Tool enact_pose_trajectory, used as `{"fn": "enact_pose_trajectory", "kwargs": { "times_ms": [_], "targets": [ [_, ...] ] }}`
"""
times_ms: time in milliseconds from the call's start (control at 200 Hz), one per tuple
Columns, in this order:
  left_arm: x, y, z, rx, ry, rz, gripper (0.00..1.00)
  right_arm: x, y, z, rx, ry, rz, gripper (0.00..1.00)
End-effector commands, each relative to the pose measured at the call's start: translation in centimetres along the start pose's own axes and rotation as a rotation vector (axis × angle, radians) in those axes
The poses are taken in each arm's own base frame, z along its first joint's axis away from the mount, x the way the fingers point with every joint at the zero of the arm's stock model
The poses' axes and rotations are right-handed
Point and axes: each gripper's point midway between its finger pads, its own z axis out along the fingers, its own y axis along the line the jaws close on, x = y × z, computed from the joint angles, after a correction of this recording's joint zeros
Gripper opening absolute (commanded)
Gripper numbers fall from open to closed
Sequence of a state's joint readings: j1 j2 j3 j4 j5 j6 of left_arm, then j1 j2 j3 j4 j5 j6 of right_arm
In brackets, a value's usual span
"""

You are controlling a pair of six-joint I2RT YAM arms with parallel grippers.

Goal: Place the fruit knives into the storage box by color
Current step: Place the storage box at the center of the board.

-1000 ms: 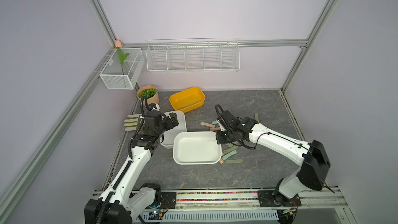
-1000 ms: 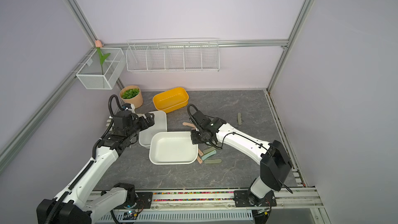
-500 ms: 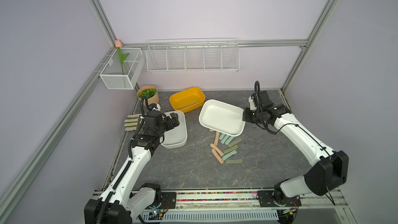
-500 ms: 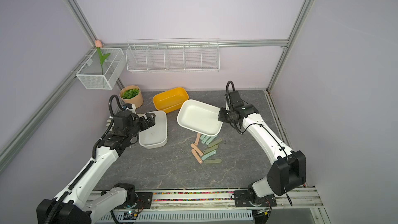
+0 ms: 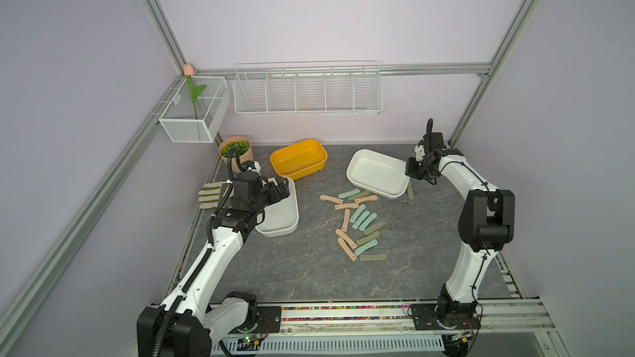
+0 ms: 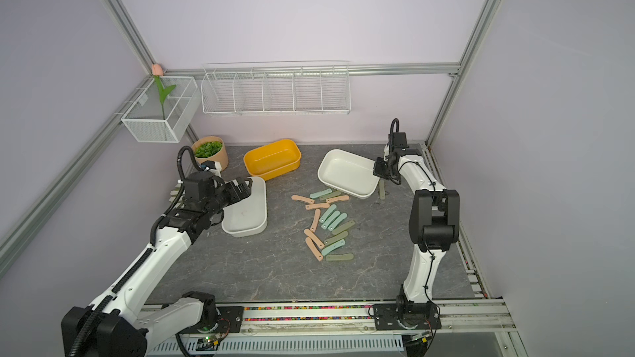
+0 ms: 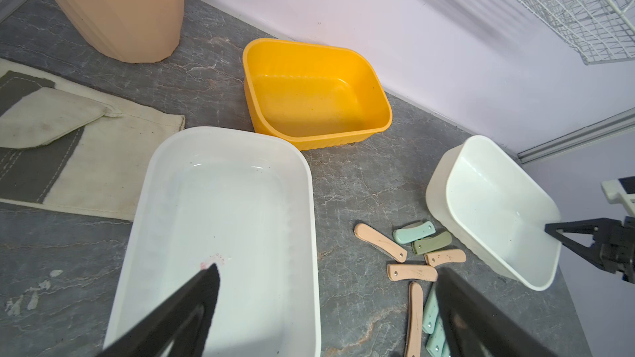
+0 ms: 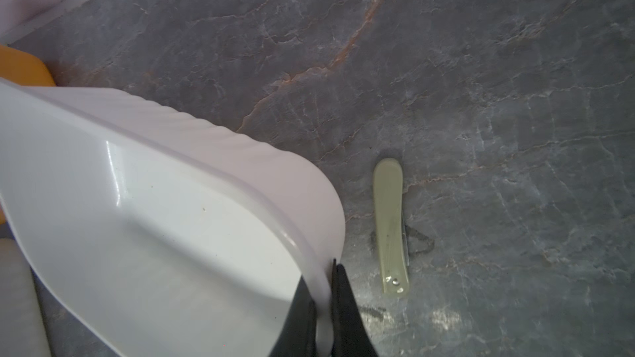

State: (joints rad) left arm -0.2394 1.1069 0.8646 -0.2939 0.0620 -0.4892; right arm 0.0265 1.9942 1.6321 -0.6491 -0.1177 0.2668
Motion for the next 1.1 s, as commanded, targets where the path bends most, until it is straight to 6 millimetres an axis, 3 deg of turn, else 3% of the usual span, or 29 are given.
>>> {"fn": "enact_pose_trajectory", "kwargs": {
  "times_ms": [0, 230, 520, 895, 1100],
  "targets": [
    [-1.1, -1.4, 0.1, 0.042, -0.011, -0.005, 0.99, -1.8, 1.1, 0.5, -0.052, -0.026, -0.074, 0.06],
    [-0.9, -1.8, 1.4, 0.055, 0.01, -0.01, 0.99, -3.3, -0.1, 2.2, -0.033, -0.019, -0.076, 0.07],
    [-0.4, -2.2, 2.4, 0.058, 0.035, -0.008, 0.99, -5.2, 0.6, 3.8, -0.069, -0.001, -0.121, 0.07],
    [0.2, -2.8, 2.5, 0.061, 0.039, -0.001, 0.99, -3.0, 2.9, 5.4, -0.118, 0.115, -0.276, 0.07],
    [0.3, -3.3, 2.3, 0.063, 0.037, 0.007, 0.99, -2.7, 2.8, 6.0, -0.084, 0.143, -0.296, 0.06]
  ]
}}
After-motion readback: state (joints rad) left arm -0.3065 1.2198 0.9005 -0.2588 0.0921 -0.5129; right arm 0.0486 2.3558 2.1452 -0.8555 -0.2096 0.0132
